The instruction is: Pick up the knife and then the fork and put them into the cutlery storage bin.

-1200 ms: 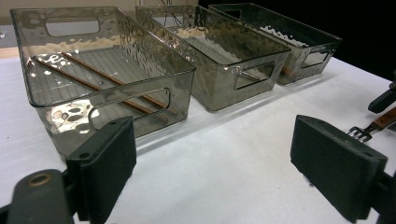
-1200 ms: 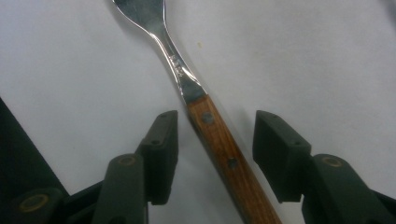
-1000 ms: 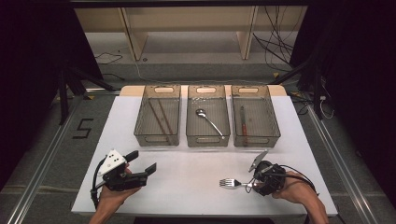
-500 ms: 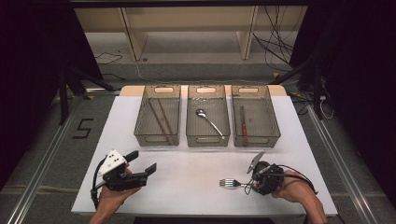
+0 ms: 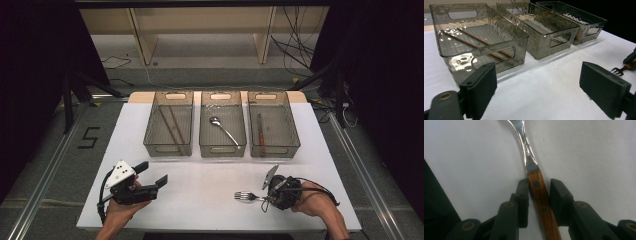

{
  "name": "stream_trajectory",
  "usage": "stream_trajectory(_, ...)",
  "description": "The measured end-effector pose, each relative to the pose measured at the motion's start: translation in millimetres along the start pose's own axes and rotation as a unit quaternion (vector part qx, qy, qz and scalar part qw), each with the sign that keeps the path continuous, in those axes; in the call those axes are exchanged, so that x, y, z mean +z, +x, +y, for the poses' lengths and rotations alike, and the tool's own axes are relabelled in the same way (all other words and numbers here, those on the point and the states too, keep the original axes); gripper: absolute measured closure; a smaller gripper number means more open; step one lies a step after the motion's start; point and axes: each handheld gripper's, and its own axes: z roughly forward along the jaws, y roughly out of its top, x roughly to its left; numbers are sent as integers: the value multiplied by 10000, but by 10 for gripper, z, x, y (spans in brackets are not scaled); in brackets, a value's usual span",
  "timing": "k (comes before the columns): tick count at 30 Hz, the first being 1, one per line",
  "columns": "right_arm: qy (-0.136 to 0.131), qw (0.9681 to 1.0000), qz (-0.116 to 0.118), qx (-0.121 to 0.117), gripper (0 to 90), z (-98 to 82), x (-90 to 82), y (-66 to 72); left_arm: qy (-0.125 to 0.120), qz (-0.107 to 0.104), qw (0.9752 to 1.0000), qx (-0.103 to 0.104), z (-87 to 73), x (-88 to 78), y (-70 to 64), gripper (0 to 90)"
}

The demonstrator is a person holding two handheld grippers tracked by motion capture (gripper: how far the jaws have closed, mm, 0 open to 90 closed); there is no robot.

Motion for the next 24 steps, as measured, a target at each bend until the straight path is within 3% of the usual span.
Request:
stream_trajectory(3, 44, 9999, 16, -93, 768, 15, -1, 17, 3, 0, 10000, -5, 0, 0, 1, 137)
stream_trajectory(13, 17, 9999, 121, 3, 773, 8, -3, 1, 7, -3, 10000, -1, 0, 1, 2, 138)
stream_trajectory(19, -83, 9999, 95, 77, 775, -5, -36, -9, 7, 0, 10000, 1, 1, 1, 3, 138)
stream_trajectory(24, -373, 9992, 73, 155, 775, -22, -118, -40, 6, 2, 10000, -2, 0, 0, 4, 137)
